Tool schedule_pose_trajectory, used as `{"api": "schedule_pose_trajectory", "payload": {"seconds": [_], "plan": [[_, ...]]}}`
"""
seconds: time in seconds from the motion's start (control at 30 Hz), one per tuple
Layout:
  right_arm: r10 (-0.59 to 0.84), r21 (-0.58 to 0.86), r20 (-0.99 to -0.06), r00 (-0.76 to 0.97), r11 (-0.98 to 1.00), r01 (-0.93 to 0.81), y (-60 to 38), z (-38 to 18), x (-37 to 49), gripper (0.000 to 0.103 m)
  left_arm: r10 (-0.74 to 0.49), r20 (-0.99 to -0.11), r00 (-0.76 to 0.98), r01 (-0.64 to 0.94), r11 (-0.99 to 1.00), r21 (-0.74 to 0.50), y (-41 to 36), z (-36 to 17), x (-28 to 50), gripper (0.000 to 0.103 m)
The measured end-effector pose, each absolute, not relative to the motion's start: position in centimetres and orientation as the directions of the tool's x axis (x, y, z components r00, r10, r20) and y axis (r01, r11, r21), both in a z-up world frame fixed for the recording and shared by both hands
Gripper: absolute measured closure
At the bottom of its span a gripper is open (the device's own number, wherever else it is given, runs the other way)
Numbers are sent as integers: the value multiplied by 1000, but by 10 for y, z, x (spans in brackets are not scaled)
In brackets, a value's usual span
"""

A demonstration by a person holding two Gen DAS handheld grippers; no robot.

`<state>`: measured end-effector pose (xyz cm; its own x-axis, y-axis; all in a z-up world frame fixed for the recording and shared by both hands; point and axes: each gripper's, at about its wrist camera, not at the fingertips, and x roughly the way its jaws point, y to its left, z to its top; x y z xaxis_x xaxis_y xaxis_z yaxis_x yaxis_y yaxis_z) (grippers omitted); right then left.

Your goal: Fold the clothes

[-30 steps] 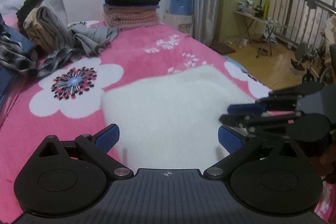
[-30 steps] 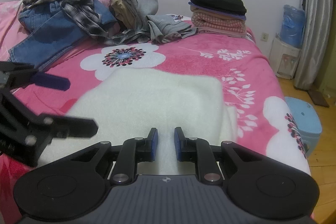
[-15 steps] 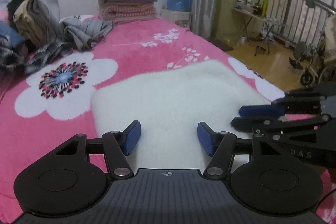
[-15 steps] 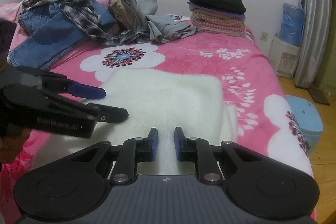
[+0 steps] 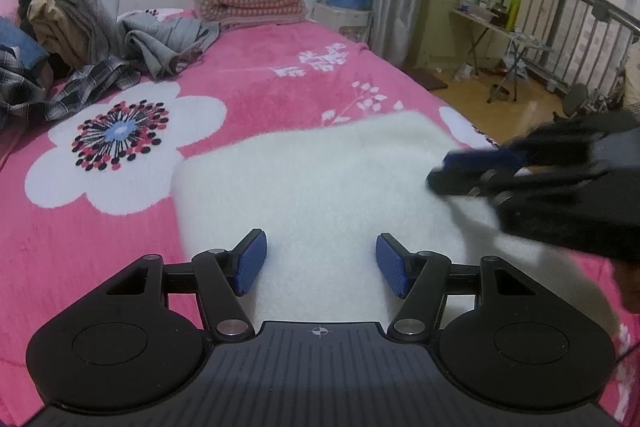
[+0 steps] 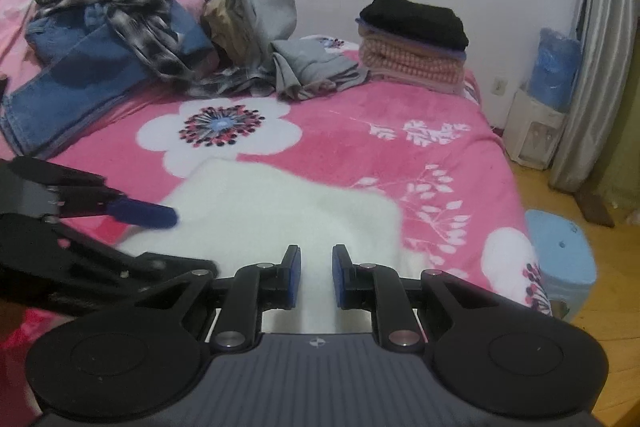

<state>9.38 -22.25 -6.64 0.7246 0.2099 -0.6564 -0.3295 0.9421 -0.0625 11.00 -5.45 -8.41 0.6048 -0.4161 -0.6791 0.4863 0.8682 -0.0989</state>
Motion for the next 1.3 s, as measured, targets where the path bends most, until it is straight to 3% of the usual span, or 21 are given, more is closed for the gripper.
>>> {"api": "schedule_pose_trajectory", "payload": {"seconds": [0.57,0.73,0.93,1.13,1.3], "plan": [[179,-49,-711,680,952,-302,-220,-88,165,87,-364,-752,550,452,887,-99,-63,-76,122,38],[231,64,-691,685,963,-261,-234,-60,142,85,-353,-761,544,442,892,-98,-64,-75,123,37],[415,284,-695,587,908,-307,-251,-36,103,85,-342,-770,540,433,896,-95,-66,-74,124,36],[356,183,-731,582,924,-335,-245,-65,86,85,-319,-776,544,424,903,-75,-70,-74,123,35],[372,233,-715,592,925,-300,-253,-69,83,85,-304,-777,552,418,907,-58,-73,-73,121,35]]}}
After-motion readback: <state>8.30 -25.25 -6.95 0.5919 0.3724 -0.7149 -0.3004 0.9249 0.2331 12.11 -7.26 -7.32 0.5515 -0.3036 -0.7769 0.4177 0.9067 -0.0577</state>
